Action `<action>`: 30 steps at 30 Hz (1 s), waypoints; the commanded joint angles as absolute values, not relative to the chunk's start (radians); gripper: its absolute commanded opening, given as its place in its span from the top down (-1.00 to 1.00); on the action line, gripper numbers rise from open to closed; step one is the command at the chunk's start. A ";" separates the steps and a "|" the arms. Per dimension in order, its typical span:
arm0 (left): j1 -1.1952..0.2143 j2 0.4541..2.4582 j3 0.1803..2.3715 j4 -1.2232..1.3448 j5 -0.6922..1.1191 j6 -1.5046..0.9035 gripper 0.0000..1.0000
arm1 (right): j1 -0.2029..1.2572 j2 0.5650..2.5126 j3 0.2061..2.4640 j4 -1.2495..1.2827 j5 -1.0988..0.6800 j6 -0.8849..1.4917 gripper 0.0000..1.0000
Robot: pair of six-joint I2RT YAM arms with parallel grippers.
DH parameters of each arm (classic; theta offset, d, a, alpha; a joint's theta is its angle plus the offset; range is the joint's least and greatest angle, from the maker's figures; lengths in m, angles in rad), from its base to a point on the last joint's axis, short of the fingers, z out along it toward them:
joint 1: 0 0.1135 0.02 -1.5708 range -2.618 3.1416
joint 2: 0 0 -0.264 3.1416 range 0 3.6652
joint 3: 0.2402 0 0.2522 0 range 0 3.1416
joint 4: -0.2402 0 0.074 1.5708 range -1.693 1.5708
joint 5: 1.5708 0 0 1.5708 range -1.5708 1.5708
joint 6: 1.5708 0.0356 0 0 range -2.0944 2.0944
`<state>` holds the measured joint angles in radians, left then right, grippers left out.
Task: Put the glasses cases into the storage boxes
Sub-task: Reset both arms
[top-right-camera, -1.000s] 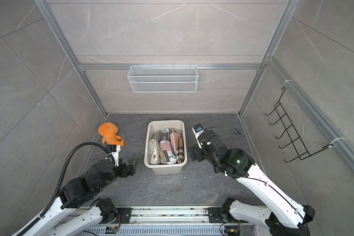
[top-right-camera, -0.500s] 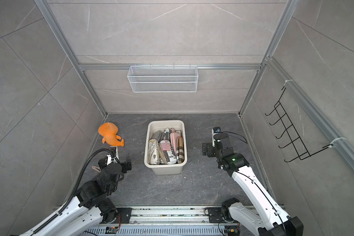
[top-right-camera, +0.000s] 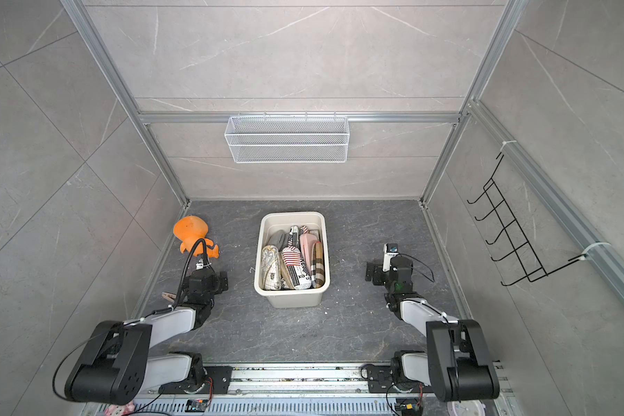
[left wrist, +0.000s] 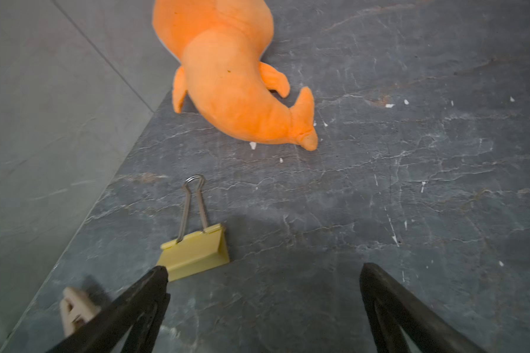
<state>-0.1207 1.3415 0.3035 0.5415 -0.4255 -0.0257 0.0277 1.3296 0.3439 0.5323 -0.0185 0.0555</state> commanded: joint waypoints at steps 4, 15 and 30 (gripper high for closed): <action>0.017 1.516 0.346 0.909 -0.192 -0.017 -1.00 | 0.033 1.512 0.260 1.078 0.054 0.048 -1.00; 0.036 1.497 0.358 0.847 -0.163 -0.031 -1.00 | 0.046 1.506 0.362 0.861 0.090 0.048 -1.00; 0.035 1.496 0.358 0.845 -0.165 -0.031 -1.00 | 0.050 1.503 0.361 0.861 0.092 0.044 -1.00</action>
